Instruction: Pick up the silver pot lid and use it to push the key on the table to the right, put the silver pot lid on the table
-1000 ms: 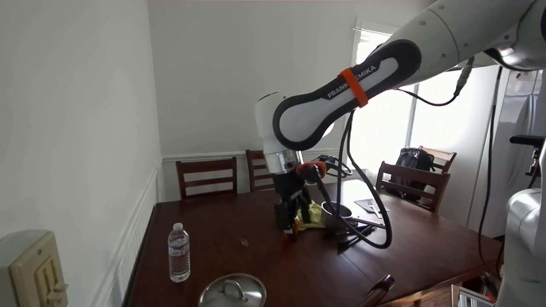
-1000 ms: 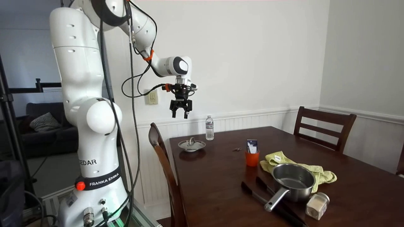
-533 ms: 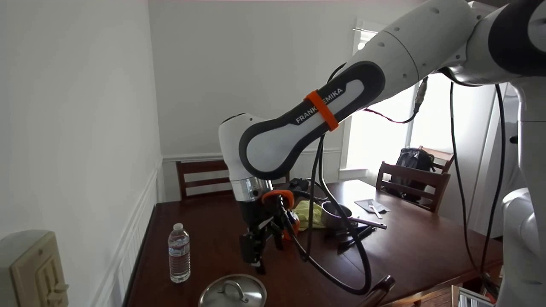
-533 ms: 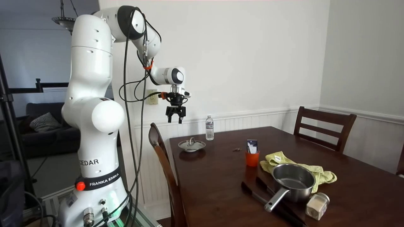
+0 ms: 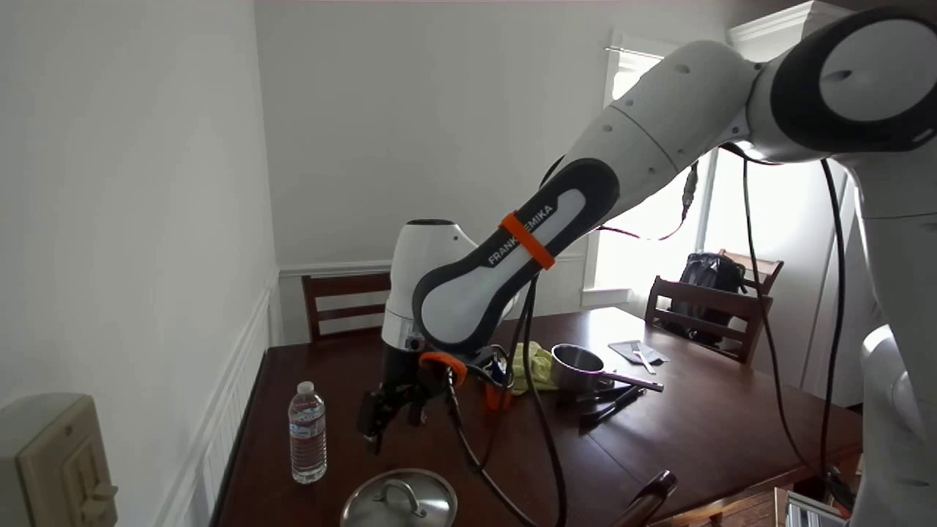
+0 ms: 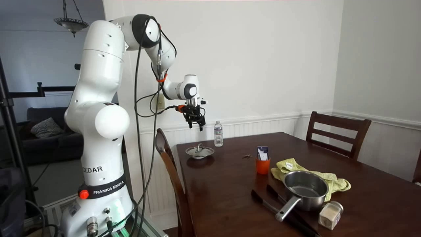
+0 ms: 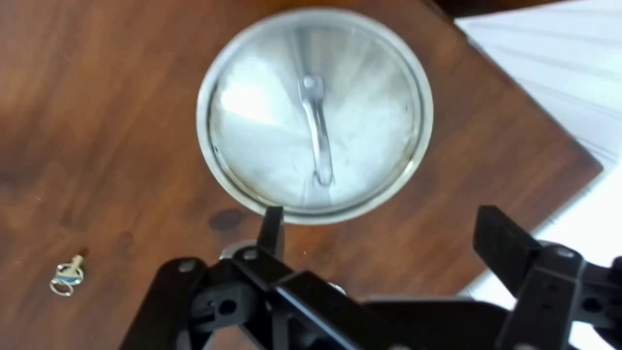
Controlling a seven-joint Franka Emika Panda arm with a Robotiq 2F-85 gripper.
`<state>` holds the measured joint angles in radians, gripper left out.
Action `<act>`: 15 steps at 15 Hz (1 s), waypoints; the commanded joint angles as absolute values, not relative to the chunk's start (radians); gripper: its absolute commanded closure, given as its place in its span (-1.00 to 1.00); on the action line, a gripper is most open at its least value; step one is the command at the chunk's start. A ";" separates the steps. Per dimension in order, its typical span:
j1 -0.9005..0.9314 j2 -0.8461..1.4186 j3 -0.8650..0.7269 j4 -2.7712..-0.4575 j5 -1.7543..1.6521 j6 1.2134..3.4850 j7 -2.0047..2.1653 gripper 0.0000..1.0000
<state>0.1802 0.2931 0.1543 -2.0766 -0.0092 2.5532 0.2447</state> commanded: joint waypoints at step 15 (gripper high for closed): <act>0.279 0.496 0.033 -1.945 0.005 2.490 0.324 -1.00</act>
<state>0.2616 0.5145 0.0492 -1.9420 0.0316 2.5665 0.2675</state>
